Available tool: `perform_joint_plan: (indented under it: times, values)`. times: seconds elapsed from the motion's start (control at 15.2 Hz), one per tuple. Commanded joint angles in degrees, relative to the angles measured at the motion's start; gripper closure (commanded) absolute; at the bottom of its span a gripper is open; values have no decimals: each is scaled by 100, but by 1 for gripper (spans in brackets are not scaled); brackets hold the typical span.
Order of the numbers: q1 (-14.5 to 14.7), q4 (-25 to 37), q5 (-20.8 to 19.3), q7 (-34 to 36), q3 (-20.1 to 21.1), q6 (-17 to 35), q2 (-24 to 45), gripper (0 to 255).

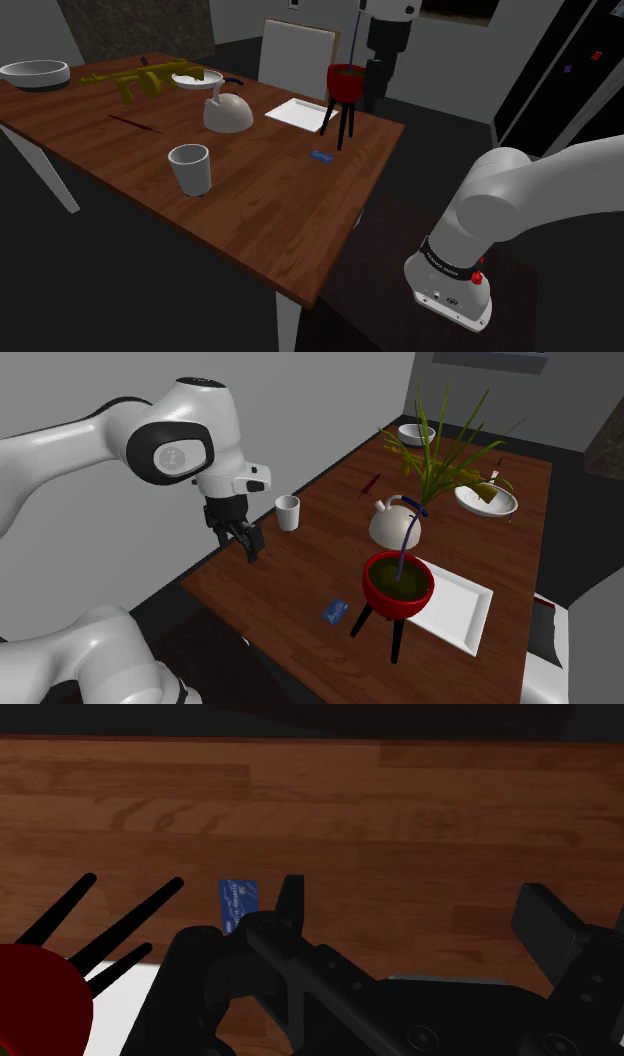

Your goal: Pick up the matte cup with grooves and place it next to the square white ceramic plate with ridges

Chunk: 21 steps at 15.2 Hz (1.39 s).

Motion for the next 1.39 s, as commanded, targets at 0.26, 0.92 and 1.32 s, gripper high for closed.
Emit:
perform_joint_plan:
  times: [0.26, 0.92, 1.32]
  values:
    - [94, 124, 191, 371, 375, 552, 638, 0]
    - [193, 959, 243, 1331, 1255, 1698, 2534, 0]
    - [227, 1810, -100, 1999, 1706, 2124, 3823, 0]
